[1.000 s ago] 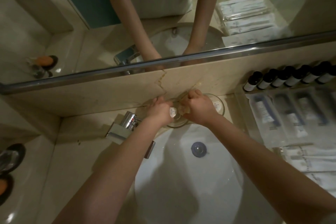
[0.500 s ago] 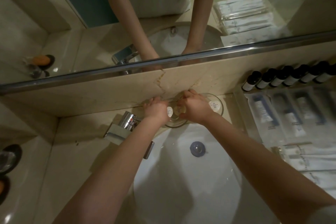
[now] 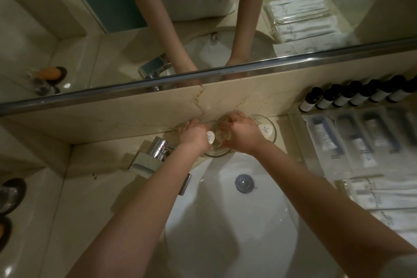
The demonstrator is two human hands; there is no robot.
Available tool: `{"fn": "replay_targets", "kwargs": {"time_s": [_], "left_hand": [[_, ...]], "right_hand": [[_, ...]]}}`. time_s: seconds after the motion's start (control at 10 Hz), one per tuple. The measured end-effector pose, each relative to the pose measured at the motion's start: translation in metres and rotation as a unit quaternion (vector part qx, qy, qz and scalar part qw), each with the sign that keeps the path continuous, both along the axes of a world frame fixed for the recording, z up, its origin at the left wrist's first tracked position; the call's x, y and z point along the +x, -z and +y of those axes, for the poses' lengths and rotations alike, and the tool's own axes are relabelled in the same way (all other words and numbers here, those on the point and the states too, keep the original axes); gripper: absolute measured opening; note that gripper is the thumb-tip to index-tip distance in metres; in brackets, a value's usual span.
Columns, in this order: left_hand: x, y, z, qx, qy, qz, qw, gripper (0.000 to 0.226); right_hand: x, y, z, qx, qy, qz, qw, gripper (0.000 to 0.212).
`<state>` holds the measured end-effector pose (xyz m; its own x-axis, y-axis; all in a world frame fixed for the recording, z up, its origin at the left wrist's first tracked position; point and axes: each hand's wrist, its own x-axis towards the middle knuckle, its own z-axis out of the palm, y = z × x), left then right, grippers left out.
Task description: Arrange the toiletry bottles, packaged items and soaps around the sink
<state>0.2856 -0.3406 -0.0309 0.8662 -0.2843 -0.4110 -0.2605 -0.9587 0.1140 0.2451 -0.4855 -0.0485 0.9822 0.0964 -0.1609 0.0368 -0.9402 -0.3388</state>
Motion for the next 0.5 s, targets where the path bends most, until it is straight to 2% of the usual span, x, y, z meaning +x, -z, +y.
{"fn": "replay_targets", "kwargs": {"time_s": [0.2,0.3,0.4,0.5], "left_hand": [[-0.002,-0.011,0.000,0.021,0.002,-0.009,1.000,0.059],[-0.007,-0.022,0.001,-0.003,-0.002,-0.021,1.000,0.051],[-0.019,-0.035,0.004,-0.088,-0.009,-0.052,0.995,0.049],[-0.038,-0.044,0.006,-0.204,-0.018,-0.078,0.976,0.048]], "right_hand": [[-0.006,-0.007,-0.003,-0.006,0.017,-0.007,1.000,0.052],[-0.015,-0.018,-0.006,-0.014,0.029,-0.004,0.999,0.050],[-0.034,-0.034,-0.015,0.023,0.056,-0.049,0.997,0.046],[-0.062,-0.049,-0.022,0.059,0.105,-0.099,0.988,0.041]]}}
